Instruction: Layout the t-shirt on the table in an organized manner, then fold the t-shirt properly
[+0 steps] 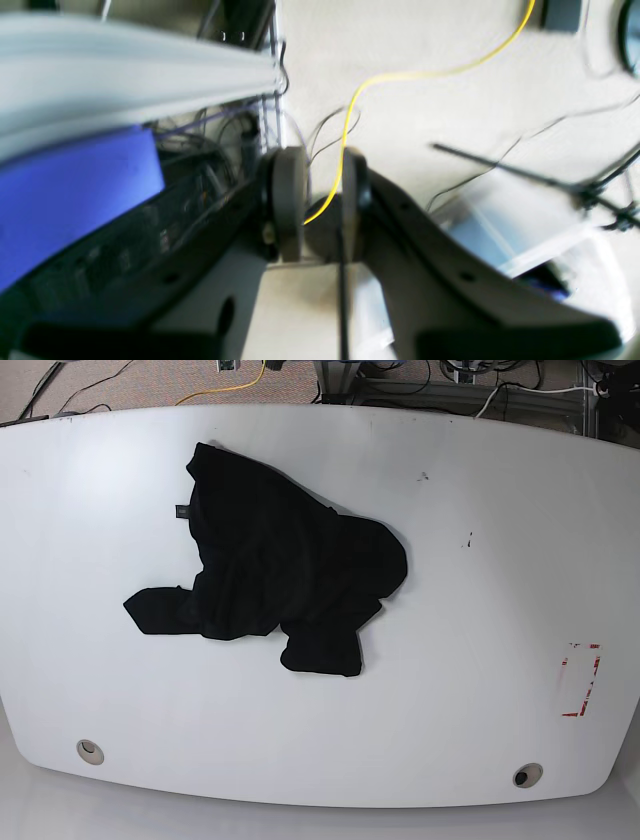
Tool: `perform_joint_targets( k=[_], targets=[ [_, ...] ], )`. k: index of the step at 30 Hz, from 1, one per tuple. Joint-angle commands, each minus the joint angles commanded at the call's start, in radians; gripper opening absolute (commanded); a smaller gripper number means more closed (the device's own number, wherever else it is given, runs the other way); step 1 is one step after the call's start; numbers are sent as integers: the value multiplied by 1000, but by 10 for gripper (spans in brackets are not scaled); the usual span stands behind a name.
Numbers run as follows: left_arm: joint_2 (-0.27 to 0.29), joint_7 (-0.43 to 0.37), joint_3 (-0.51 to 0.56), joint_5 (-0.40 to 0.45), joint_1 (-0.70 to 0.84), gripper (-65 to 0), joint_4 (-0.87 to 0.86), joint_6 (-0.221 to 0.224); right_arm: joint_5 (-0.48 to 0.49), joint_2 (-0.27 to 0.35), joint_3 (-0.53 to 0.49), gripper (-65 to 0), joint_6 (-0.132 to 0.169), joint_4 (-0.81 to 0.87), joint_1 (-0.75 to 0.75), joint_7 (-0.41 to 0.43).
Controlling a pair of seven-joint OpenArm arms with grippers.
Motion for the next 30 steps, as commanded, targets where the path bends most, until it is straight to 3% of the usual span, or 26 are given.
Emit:
perform_joint_targets(
  k=[11, 23, 30],
  targets=[
    [32, 42, -10, -12, -70, -644, -65, 19, -11, 17, -3, -525, -6, -102, 68, 5],
    [11, 67, 7, -15, 27, -638, 236, 8, -9, 10, 3, -525, 0, 22, 20, 9],
    [2, 84, 6, -13, 29, -633, 209, 11, -7, 11, 7, -526, -4, 82, -18, 1]
  ],
)
